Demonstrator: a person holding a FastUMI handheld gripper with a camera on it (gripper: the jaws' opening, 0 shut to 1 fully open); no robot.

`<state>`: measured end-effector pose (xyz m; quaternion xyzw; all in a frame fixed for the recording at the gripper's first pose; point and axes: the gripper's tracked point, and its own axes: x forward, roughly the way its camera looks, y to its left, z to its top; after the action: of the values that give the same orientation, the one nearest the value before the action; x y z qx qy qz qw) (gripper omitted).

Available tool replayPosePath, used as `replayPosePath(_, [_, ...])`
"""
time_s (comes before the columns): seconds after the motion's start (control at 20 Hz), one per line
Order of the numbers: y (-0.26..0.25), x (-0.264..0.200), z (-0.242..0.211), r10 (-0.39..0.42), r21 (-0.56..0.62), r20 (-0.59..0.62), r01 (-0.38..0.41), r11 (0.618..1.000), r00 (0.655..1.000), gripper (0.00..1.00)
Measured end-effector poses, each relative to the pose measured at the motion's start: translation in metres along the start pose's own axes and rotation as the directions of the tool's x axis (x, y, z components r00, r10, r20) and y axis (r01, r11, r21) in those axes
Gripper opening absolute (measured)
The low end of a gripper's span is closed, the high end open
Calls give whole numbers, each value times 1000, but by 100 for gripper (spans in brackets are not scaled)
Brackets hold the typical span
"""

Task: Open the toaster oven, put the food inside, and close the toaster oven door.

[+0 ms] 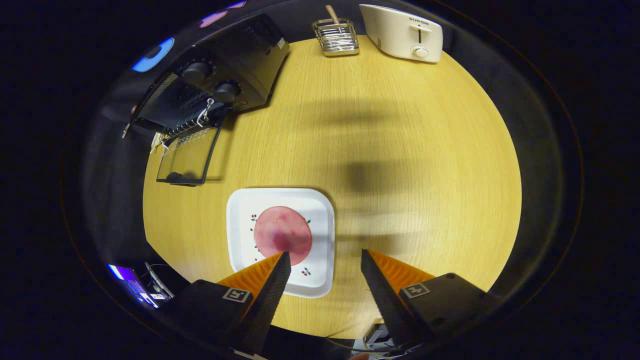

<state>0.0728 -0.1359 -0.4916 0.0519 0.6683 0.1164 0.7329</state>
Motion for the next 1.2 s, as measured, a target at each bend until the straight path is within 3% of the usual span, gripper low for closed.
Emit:
replayPosePath(0.05, [0,5,-2,2,-5,-12,-2,1000,1000,84])
replayPosePath(0.1, [-1,9,-2,4,2,-17,-4,1000,1000,80])
replayPosePath(0.15, [-2,13,0,4,12,-17,-4,1000,1000,62])
replayPosePath(0.3, [-4,24,-2,30,43,-23,-29,999,999,17])
replayPosePath(0.35, [-4,11,1,59,35,-35,-58,998,998,8])
replayPosePath(0.5, [-1,14,5,151,28,-16,-150,988,988,5])
replayPosePath(0.7, [3,6,2,286,134,13,-285,949,958,5])
replayPosePath(1.0, [4,-18,-8,418,294,83,-423,857,905,5])
replayPosePath(1.2, [26,-39,-9,455,373,163,-482,793,875,5])
